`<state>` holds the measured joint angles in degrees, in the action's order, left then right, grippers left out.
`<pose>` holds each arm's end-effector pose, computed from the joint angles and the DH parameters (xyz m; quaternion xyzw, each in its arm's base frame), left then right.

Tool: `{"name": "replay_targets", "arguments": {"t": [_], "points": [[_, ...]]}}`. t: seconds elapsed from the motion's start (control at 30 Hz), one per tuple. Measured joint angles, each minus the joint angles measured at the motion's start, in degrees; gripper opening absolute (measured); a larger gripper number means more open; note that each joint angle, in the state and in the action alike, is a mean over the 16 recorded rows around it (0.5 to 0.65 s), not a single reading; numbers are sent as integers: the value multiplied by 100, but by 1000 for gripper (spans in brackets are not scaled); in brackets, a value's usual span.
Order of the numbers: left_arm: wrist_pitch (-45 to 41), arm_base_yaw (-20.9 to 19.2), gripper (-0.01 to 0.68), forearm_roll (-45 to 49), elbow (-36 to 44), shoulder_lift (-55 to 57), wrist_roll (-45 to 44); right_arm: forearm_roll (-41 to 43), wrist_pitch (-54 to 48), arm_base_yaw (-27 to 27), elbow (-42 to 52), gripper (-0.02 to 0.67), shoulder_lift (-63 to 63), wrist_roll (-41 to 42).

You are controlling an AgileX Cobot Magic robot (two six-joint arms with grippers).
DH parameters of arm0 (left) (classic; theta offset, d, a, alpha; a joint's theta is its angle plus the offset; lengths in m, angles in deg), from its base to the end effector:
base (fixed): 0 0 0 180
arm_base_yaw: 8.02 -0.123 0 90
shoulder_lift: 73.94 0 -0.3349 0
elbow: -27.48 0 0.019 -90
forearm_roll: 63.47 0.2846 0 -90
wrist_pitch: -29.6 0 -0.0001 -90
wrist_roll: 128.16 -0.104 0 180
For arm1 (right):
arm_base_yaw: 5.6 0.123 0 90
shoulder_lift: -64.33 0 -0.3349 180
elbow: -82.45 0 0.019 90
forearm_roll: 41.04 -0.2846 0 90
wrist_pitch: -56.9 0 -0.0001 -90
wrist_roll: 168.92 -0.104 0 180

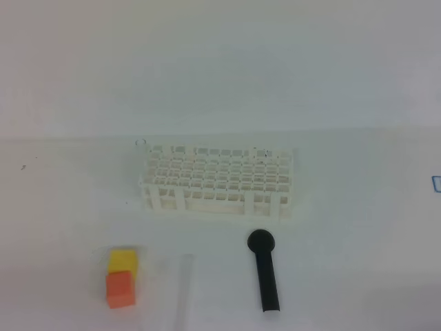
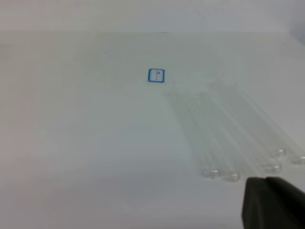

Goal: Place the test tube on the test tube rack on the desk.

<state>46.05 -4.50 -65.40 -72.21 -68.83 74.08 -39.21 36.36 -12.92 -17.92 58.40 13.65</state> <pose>0.0457 -0.0018 0.2317 -0.1050 0.5564 -0.1941 0.8011 0.0485 -0.0074 0.1697 0.0245 0.7987 -0.0652 0.5976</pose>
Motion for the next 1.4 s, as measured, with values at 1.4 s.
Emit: {"name": "replay_targets", "arguments": {"t": [1.4], "points": [[1316,-11,-1,9990,-3549,3028,10456,-1355,2942,0,-495,-1,-14,-1402]]}}
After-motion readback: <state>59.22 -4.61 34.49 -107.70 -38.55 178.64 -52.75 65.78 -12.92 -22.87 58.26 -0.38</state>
